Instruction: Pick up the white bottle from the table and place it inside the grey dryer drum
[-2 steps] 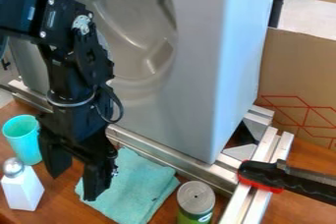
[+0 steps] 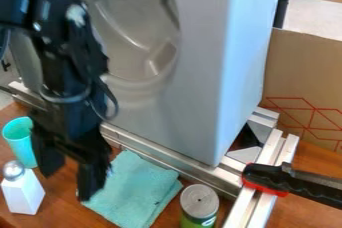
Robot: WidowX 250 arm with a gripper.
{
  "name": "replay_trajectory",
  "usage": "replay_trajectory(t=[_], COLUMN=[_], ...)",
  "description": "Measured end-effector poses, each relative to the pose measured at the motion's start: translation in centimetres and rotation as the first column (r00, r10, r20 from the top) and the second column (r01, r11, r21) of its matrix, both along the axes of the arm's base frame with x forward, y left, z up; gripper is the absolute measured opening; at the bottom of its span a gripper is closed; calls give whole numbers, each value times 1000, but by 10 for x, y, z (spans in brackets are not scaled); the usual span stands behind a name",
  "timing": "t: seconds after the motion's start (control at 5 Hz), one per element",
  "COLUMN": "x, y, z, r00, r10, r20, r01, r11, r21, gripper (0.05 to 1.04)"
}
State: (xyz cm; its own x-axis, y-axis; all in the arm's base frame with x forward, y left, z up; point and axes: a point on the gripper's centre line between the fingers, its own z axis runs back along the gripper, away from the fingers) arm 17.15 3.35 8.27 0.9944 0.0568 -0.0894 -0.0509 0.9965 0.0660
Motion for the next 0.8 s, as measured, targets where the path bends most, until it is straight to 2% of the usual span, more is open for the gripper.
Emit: replay_trajectory(t=[0.2, 0.4, 0.6, 0.8], x=[0, -10, -16, -17], y=[20, 49, 77, 95], z=[20, 18, 9, 5], r00=[998, 990, 976, 974], r10=[48, 139, 215, 226], r20=[42, 13, -26, -34], r01=[-50, -140, -210, -220], r11=[998, 984, 970, 966], r21=[43, 108, 125, 134], gripper=[1000, 1000, 1000, 1000])
